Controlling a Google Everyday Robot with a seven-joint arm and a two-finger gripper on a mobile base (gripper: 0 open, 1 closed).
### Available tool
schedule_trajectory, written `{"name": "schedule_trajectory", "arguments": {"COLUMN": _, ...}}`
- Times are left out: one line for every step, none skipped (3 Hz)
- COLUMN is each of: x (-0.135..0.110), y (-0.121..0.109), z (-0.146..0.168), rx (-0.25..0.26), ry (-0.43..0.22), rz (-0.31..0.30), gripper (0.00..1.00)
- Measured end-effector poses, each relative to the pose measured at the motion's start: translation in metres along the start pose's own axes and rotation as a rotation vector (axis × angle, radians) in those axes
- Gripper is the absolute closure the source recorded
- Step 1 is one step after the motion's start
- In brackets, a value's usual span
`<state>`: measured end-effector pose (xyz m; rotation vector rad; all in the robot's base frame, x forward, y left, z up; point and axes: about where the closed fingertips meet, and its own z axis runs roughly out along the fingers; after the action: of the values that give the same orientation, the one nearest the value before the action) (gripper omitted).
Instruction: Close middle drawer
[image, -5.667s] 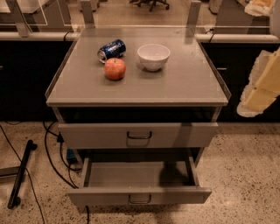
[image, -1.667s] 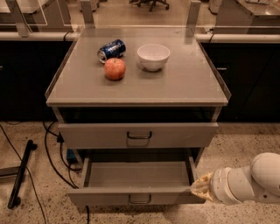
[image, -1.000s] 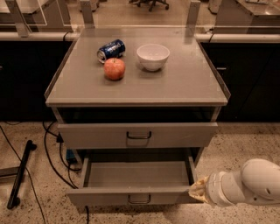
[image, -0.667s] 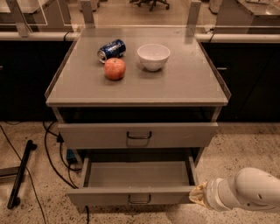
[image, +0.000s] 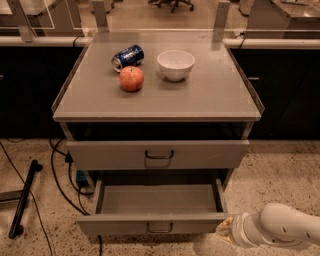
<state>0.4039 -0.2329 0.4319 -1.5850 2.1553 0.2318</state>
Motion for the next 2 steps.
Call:
{"name": "schedule_trajectory", "arguments": {"x": 0.010, "y": 0.003, "z": 0.026, "rx": -0.007, "ry": -0.016, "rz": 0.001, "gripper": 1.00}}
{"name": "schedule_trajectory", "arguments": {"x": 0.002, "y": 0.000, "z": 0.036, "rx": 0.037, "ry": -0.078, "rz": -0.023, "gripper": 1.00}}
